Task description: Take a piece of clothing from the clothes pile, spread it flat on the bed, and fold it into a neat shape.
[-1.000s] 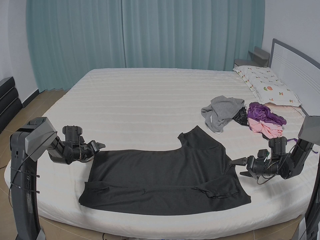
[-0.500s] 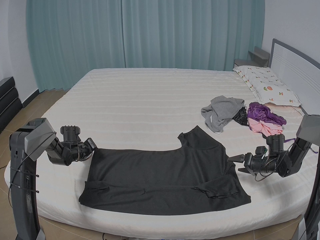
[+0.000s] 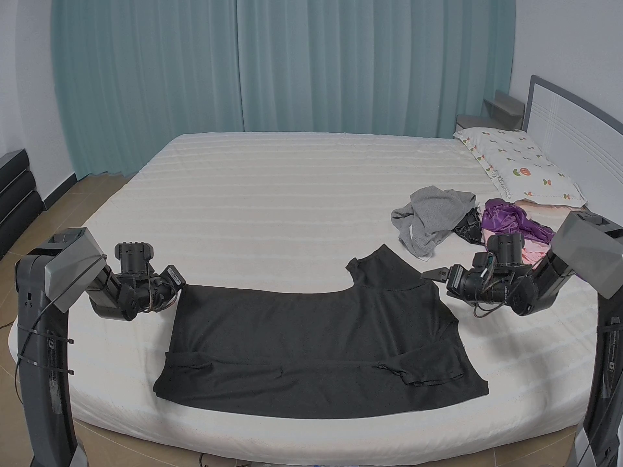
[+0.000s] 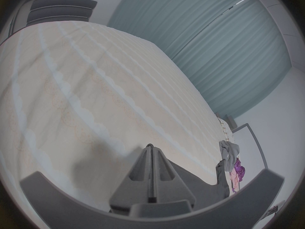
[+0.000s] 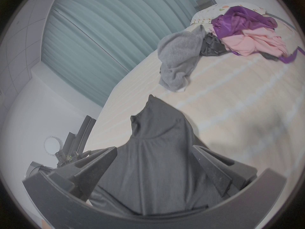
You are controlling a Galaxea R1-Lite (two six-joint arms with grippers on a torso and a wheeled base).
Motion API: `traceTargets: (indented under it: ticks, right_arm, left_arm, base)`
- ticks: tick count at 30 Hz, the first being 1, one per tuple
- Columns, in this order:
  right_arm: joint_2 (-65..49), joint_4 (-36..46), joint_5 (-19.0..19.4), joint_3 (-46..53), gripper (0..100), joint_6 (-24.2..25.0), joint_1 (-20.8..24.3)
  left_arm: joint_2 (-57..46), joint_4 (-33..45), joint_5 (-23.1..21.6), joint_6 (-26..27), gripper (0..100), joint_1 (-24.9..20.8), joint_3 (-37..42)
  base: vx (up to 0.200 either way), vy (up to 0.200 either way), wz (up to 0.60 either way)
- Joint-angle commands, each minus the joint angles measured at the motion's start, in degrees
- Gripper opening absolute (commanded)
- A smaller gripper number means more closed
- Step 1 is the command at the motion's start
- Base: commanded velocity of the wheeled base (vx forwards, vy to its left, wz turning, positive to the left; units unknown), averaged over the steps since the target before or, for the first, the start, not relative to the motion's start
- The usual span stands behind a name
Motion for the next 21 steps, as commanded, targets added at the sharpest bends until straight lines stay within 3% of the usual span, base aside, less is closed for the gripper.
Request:
traceTargets:
  ticks: [1, 5, 21]
  right_arm:
    - [10.18, 7.34, -3.77, -16.07, 100, -0.06, 2.58]
    - [15.45, 11.82, -7.20, -26.09, 100, -0.15, 2.14]
    - [22.84, 16.30, -9.13, -39.18, 100, -0.50, 3.19]
  left_arm:
    - [-0.76, 0.06, -0.34, -1.28, 0, 0.48, 0.07]
    - [-0.76, 0.06, -0.43, -1.28, 0, 0.48, 0.16]
    - [-0.50, 0.15, -0.60, -1.28, 0, 0.56, -0.19]
  base:
    - [0.000, 0.000, 0.00]
    - [0.000, 0.000, 0.00]
    - [0.000, 0.000, 0.00]
